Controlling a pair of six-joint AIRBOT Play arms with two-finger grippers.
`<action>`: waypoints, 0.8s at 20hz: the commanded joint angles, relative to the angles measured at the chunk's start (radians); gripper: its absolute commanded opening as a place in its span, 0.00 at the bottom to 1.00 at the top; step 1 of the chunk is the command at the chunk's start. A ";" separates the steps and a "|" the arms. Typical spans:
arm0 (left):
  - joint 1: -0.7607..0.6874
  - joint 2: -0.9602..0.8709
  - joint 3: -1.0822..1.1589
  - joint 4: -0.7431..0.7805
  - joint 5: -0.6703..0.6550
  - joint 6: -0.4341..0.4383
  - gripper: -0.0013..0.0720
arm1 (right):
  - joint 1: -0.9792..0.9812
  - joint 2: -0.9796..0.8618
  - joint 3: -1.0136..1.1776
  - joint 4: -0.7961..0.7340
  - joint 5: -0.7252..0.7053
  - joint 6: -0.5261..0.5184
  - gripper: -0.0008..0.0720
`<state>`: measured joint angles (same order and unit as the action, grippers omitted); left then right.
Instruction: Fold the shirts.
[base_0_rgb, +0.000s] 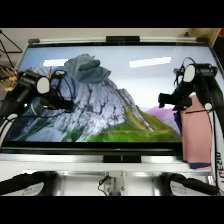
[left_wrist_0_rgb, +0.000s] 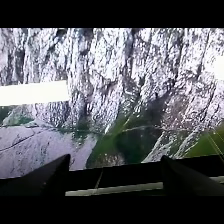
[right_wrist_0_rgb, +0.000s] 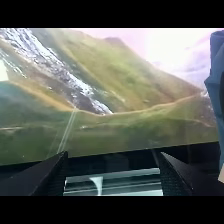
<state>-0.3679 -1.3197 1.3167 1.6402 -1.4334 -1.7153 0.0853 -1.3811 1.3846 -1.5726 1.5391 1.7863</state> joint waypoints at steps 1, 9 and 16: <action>0.000 0.000 0.001 0.000 0.000 0.000 0.91 | 0.001 -0.001 0.001 0.000 0.003 0.000 0.95; 0.000 0.000 0.001 0.000 0.000 0.000 0.91 | 0.001 -0.001 0.001 0.000 0.002 0.000 0.95; 0.000 -0.002 0.001 -0.004 0.050 0.000 0.91 | 0.001 -0.001 0.001 0.000 0.002 0.000 0.95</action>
<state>-0.3679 -1.3205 1.3167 1.6402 -1.4261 -1.7153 0.0853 -1.3811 1.3846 -1.5726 1.5433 1.7863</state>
